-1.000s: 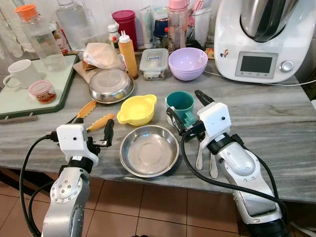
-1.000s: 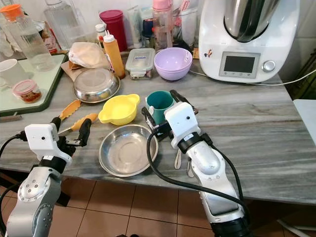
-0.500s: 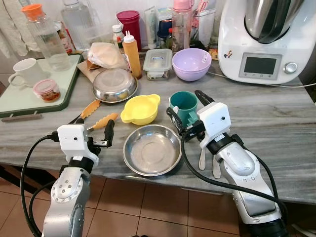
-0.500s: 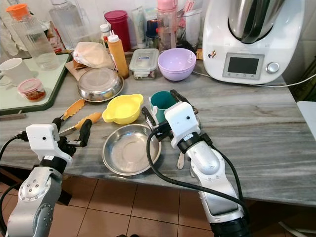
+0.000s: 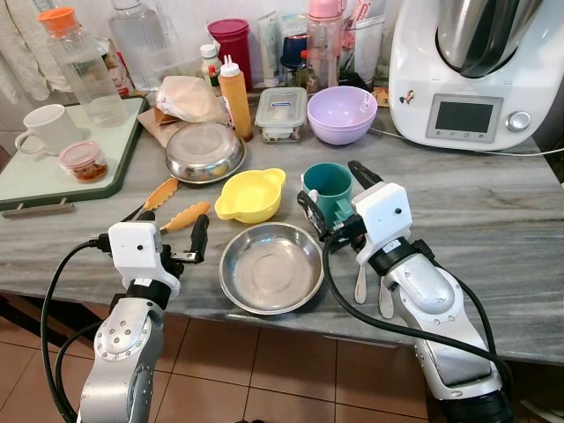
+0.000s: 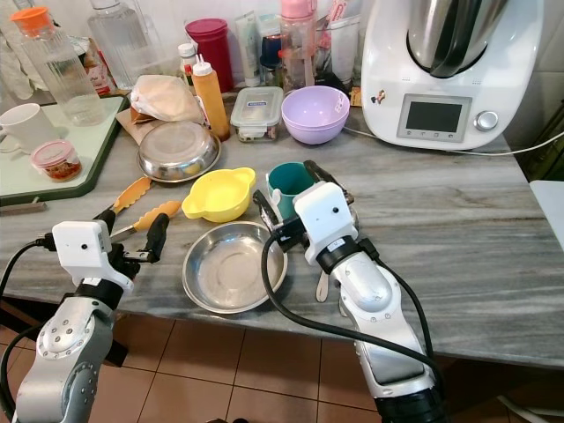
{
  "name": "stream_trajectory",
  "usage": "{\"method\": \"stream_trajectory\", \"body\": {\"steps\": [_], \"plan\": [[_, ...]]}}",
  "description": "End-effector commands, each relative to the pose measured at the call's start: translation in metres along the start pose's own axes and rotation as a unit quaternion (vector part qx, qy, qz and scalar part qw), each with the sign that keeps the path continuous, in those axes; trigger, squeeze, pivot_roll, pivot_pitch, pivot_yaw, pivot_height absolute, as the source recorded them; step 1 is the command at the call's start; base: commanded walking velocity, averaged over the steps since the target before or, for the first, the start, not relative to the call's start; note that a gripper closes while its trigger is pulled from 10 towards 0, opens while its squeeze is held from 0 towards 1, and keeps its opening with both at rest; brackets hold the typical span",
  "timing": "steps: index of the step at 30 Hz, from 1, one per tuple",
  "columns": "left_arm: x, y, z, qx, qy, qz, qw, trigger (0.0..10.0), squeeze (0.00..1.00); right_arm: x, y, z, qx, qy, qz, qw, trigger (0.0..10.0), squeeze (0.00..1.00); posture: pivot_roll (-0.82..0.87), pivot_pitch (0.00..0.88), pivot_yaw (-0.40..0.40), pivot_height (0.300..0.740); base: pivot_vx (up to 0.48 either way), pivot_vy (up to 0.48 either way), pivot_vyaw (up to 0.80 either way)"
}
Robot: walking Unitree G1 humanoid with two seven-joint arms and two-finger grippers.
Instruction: Setting the table
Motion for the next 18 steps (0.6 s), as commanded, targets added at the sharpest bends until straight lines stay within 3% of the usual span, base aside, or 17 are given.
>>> {"method": "stream_trajectory", "body": {"steps": [1,8,18], "plan": [[-0.001,0.001,0.005,0.004,0.012,0.003,1.000,10.0,0.00,0.001,0.001,-0.006,-0.016,-0.003,-0.004,1.000,10.0,0.00,-0.17,0.090,0.127,0.740,0.000,0.000,0.00],[-0.001,0.002,0.004,0.002,0.014,0.002,1.000,10.0,0.00,-0.003,-0.011,-0.042,-0.107,0.003,0.001,0.994,10.0,0.00,-0.18,0.089,0.130,0.740,0.000,0.000,0.00],[-0.007,-0.001,-0.007,-0.029,0.023,0.009,0.999,10.0,0.00,-0.011,-0.026,-0.046,-0.138,0.011,0.012,0.990,10.0,0.00,-0.20,0.096,0.147,0.740,0.000,0.000,0.00]]}}
Point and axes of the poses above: a point about 5 cm out from each wrist's last joint towards the gripper, its own y axis pointing out of the wrist towards the gripper, its own x axis along the axis of the wrist's last joint, z = x × y, the point moved 6 cm from there along y, pointing out of the wrist towards the gripper, and after that the axes turned 14 degrees about y, right-handed, at the moved point
